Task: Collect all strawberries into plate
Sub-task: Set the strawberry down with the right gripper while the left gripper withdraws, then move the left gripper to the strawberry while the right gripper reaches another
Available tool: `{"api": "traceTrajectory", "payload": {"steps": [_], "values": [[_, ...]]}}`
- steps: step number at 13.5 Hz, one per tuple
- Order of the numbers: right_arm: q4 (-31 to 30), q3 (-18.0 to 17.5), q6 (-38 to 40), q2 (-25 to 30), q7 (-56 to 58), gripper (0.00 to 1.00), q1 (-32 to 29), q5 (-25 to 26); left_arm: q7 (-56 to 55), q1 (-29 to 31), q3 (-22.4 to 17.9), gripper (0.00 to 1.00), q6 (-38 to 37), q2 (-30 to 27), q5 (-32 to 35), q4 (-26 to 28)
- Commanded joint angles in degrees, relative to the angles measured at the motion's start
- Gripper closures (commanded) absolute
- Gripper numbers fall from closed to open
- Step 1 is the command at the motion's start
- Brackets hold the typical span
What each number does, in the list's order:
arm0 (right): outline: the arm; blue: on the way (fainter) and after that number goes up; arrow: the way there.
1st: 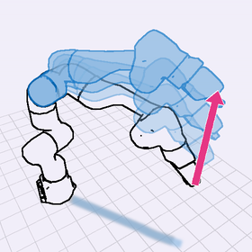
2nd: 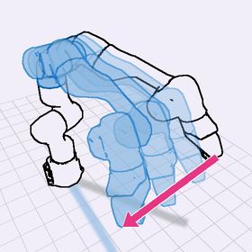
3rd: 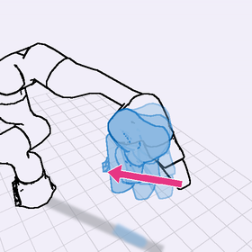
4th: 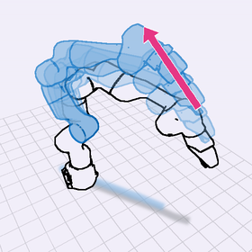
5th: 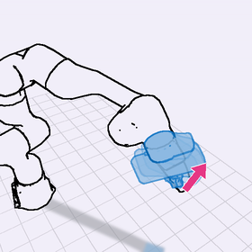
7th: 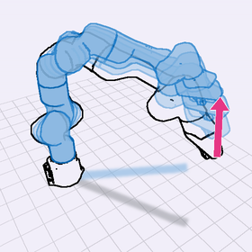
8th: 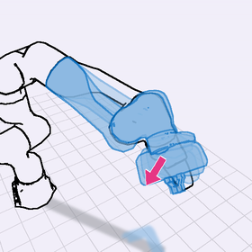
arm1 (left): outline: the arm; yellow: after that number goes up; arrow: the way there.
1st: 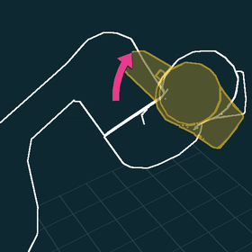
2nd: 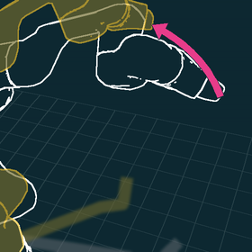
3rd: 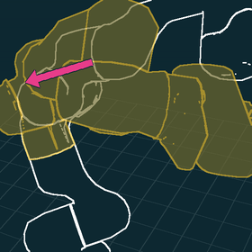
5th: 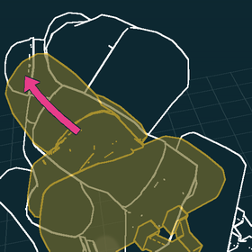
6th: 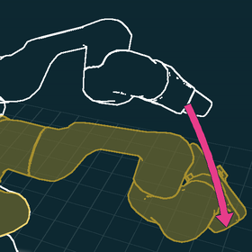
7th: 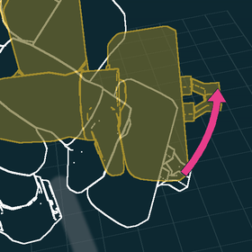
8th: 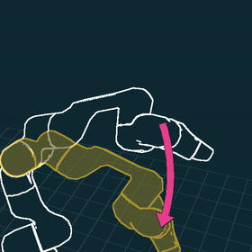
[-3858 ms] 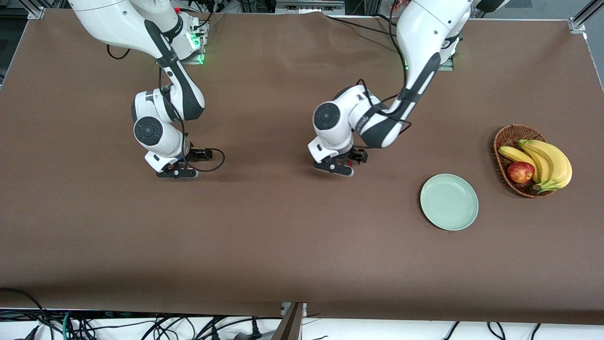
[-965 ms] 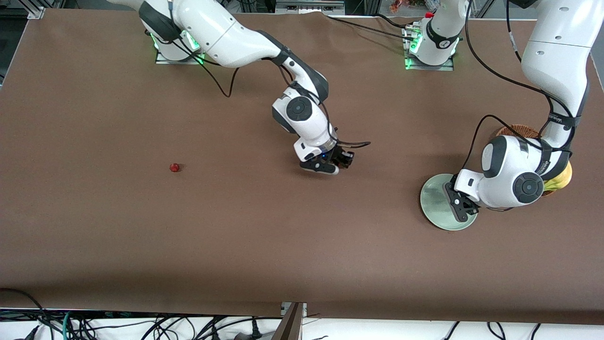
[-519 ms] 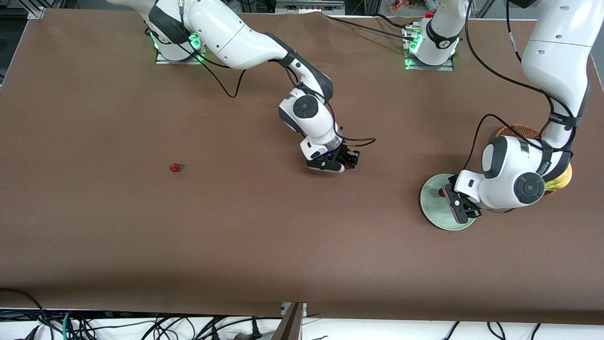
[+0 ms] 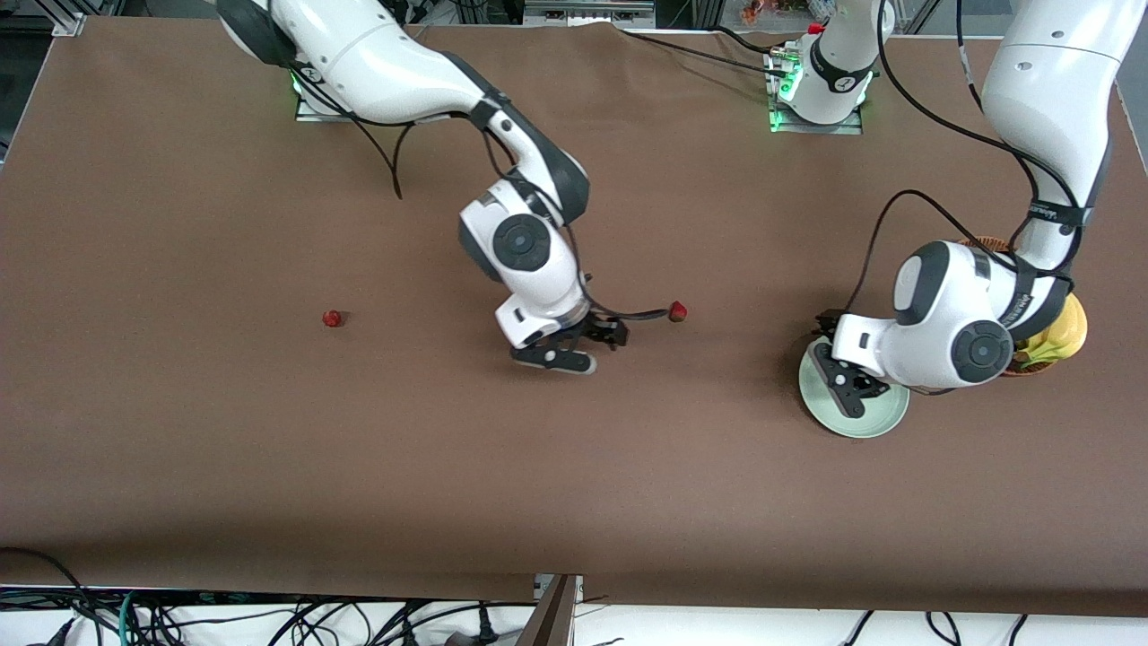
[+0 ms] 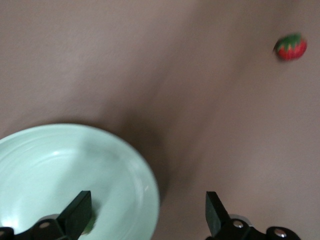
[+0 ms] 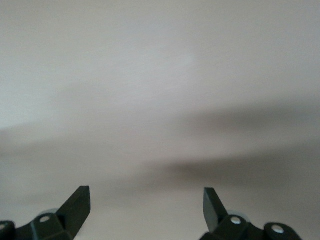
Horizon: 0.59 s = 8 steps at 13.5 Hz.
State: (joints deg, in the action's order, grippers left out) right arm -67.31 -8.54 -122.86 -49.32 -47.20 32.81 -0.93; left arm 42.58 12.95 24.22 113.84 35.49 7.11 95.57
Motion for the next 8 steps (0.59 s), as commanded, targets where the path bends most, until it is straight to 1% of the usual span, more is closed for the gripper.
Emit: {"api": "traceTrajectory", "payload": {"steps": [1,2,4,6,7,8], "values": [[-1.59,-0.6,10.06,4.65,11.03,0.0,-5.28,-0.39,-11.68,0.49,4.42,0.0,-0.9,-1.12,-2.0,1.55],[-1.59,-0.6,14.1,5.71,14.38,0.0,-7.65,-0.3,-16.51,0.49,5.57,0.0,-0.72,-1.12,-3.4,2.25],[-1.59,-0.08,21.31,7.47,21.75,0.0,-11.26,0.66,-24.96,0.14,8.2,0.0,-0.19,-1.04,-3.85,2.69],[-1.59,1.5,25.72,8.27,27.75,0.0,-13.73,0.58,-33.75,-2.39,8.83,0.0,1.9,-0.86,-3.85,3.65],[-1.59,3.42,27.92,8.62,28.47,0.0,-14.26,0.66,-36.66,-4.41,8.74,0.0,4.53,-0.77,-3.33,4.79],[-1.59,5.88,30.55,8.71,29.34,0.0,-14.27,0.66,-41.73,-6.34,8.65,0.0,9.43,-0.77,-3.33,7.5]]}}
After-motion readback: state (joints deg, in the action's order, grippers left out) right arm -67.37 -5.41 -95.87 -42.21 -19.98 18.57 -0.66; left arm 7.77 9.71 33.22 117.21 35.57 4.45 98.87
